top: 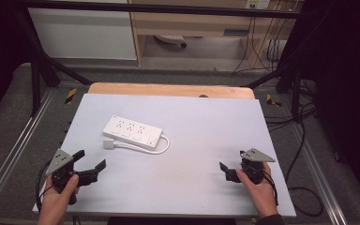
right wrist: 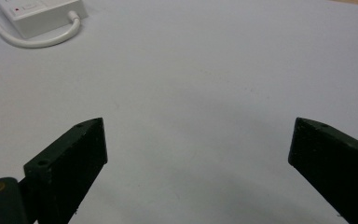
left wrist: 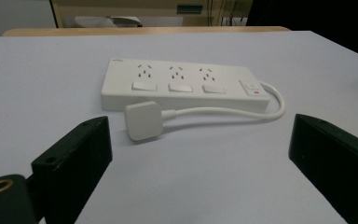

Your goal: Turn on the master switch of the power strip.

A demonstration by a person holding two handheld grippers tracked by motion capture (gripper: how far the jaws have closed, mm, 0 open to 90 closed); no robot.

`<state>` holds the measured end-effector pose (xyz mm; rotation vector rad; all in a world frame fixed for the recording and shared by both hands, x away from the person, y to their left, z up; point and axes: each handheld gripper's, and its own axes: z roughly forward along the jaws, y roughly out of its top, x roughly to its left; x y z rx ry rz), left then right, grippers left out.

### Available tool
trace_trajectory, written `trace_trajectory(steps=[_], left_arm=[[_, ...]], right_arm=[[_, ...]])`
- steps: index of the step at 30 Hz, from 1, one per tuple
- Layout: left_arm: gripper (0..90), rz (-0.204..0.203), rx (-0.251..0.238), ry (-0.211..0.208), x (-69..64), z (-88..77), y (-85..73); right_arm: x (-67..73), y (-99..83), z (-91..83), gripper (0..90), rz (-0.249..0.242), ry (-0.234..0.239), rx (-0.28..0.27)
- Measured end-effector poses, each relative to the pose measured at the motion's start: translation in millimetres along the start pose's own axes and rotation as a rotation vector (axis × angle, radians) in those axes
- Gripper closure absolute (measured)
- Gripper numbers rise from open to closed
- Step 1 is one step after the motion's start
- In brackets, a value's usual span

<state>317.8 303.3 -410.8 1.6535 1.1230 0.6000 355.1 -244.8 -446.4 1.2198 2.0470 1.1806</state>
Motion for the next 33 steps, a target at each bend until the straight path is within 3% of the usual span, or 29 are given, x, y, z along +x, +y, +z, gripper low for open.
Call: trace_trajectory(steps=[16,20,21,24,30,33], left_arm=[[6.4,-0.011,-0.059,-0.022,-8.6,-0.7,6.4],[6.9,-0.036,-0.071,-0.027,-9.0,-2.8,9.7],[7.2,-0.054,-0.094,-0.035,-9.2,-5.2,11.8],[6.3,-0.058,-0.112,-0.038,-10.1,-6.1,15.6],[6.5,-0.086,-0.109,-0.020,-9.5,-6.5,19.3],[6.0,-0.067,-0.103,-0.022,-9.7,-6.7,18.5]], right_arm=[[2.5,2.2,-2.4,4.7,0.006,-0.006,-0.005],[3.5,2.3,-1.5,4.9,0.000,-0.006,0.005],[3.8,2.3,-1.6,4.4,0.007,-0.009,0.008],[2.6,0.3,-0.1,4.6,0.019,-0.018,0.032],[0.2,1.2,-5.1,4.9,0.035,-0.019,0.019],[0.0,0.1,-6.7,4.1,0.040,-0.019,0.012]])
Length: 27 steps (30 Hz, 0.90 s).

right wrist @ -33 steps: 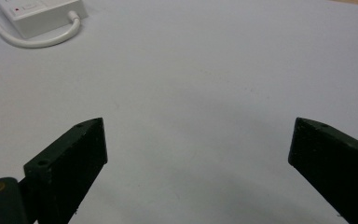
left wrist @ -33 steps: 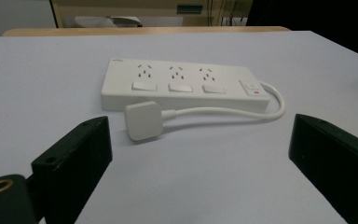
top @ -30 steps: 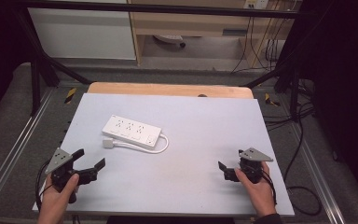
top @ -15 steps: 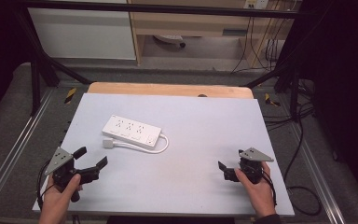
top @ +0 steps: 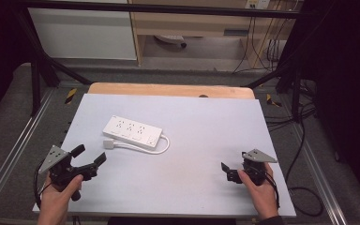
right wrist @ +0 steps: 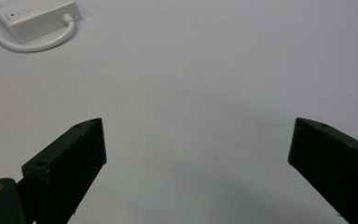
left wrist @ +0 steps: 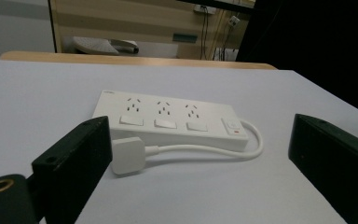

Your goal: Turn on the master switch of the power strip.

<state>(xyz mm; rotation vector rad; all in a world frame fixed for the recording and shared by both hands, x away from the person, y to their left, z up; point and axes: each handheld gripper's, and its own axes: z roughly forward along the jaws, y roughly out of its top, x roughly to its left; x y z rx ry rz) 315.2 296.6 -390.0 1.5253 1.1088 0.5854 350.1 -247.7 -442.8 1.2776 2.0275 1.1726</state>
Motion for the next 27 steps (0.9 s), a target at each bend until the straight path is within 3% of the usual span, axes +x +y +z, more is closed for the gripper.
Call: trace_trajectory(steps=[6,10,20,27], left_arm=[[5.3,-0.016,-0.020,-0.019,0.4,7.8,5.1],[5.7,0.005,-0.018,-0.016,-3.9,11.9,8.7],[7.4,0.049,-0.016,-0.045,-8.8,24.4,23.3],[8.1,0.073,0.004,-0.049,-10.6,40.7,39.7]], right_arm=[[-1.3,1.5,-0.4,5.1,0.029,-0.002,-0.013],[-4.4,-0.2,-2.5,5.6,0.052,0.021,-0.004],[1.1,2.1,-10.3,5.8,0.012,0.033,-0.037],[1.3,-2.3,-5.8,6.8,0.010,0.025,-0.011]])
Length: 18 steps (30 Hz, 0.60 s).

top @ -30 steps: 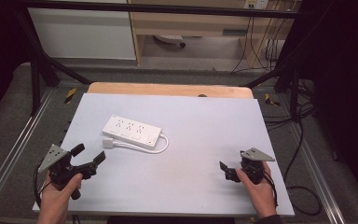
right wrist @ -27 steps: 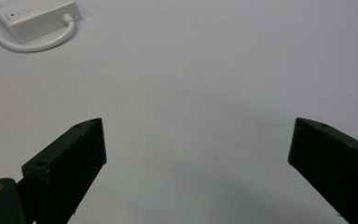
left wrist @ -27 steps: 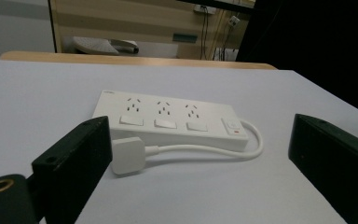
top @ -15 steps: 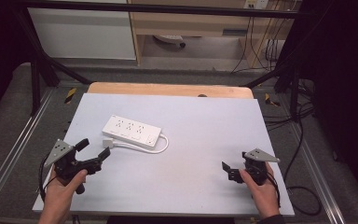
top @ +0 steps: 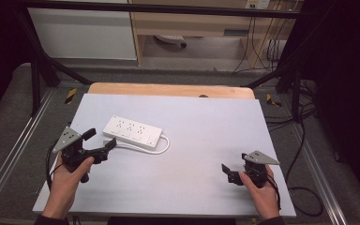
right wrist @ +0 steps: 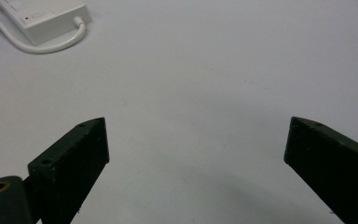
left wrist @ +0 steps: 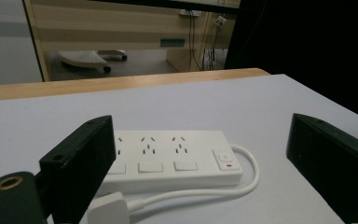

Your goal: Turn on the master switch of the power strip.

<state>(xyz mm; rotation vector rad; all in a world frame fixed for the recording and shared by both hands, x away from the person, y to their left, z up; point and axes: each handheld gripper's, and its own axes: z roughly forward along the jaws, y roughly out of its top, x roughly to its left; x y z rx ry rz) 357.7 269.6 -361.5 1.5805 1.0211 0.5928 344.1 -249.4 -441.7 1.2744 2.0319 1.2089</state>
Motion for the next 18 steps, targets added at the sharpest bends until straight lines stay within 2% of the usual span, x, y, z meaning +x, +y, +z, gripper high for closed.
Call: trace_trajectory(steps=[2,7,12,13,18], left_arm=[[8.6,0.007,0.007,-0.003,-0.8,2.9,2.2],[9.5,0.047,0.041,-0.022,-7.6,21.9,11.7],[11.5,0.070,0.058,-0.029,-12.9,35.6,14.4],[13.1,0.077,0.068,-0.033,-15.6,42.8,15.0],[20.9,0.091,0.081,-0.036,-19.9,56.2,15.7]], right_arm=[[0.1,-0.1,1.1,6.8,-0.006,0.004,0.003],[1.7,0.5,0.7,7.0,-0.011,0.007,0.002],[1.5,0.7,0.5,7.0,-0.011,0.009,0.001],[1.8,0.8,0.6,7.0,-0.009,0.010,0.000],[1.9,0.9,0.9,7.0,-0.017,0.012,0.002]])
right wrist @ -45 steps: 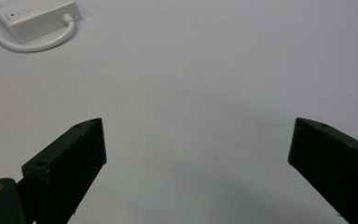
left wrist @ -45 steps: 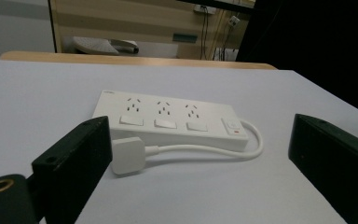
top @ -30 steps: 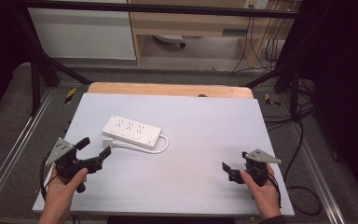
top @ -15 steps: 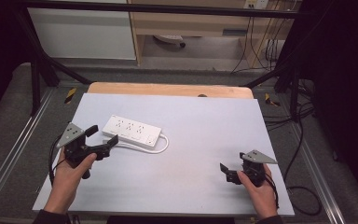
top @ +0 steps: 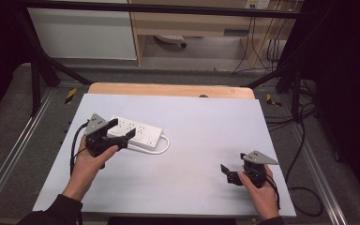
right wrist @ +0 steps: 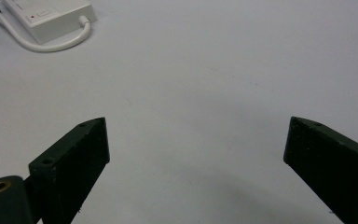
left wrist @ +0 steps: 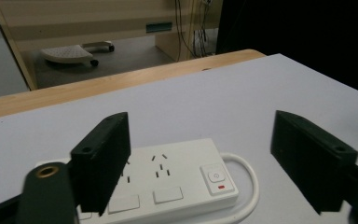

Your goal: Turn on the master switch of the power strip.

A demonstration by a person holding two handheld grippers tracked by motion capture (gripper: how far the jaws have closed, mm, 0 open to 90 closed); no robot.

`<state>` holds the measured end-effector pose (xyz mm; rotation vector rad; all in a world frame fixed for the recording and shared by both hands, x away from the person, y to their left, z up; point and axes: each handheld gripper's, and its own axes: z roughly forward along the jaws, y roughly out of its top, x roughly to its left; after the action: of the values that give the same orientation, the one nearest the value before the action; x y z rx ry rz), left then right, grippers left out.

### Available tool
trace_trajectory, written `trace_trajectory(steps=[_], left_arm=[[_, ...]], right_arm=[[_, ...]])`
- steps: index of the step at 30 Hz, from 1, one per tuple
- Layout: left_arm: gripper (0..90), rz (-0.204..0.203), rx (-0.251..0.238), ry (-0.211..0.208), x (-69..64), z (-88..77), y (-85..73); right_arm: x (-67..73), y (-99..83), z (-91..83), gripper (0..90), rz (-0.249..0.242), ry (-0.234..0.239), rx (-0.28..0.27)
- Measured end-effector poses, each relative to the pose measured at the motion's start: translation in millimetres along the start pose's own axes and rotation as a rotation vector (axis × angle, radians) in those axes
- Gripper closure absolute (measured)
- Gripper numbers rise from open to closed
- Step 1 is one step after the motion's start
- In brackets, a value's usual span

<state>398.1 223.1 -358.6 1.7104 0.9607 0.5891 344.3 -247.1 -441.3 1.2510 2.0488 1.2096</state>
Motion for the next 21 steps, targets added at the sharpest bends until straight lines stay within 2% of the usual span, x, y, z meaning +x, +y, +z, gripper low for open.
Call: trace_trajectory(steps=[4,5,11,12,13,21], left_arm=[[30.9,0.013,0.009,-0.007,-4.2,12.3,1.2],[32.6,0.005,0.030,-0.013,-6.6,18.7,1.7],[46.7,-0.008,0.060,-0.010,-10.4,33.8,0.3],[46.7,-0.009,0.067,-0.009,-10.8,36.8,0.0],[52.4,-0.007,0.083,-0.008,-11.5,42.4,-0.1],[72.0,-0.009,0.113,-0.034,-12.6,58.5,-3.3]], right_arm=[[0.4,0.2,-0.1,7.0,0.000,0.000,-0.001],[0.4,0.1,-0.2,7.1,-0.002,0.000,0.002],[1.4,0.2,0.0,7.2,-0.005,0.004,0.010],[1.4,0.2,0.0,7.2,-0.005,0.004,0.010],[1.6,0.6,0.0,7.3,-0.007,0.005,0.009],[1.0,1.1,-1.0,7.4,-0.007,0.005,0.001]])
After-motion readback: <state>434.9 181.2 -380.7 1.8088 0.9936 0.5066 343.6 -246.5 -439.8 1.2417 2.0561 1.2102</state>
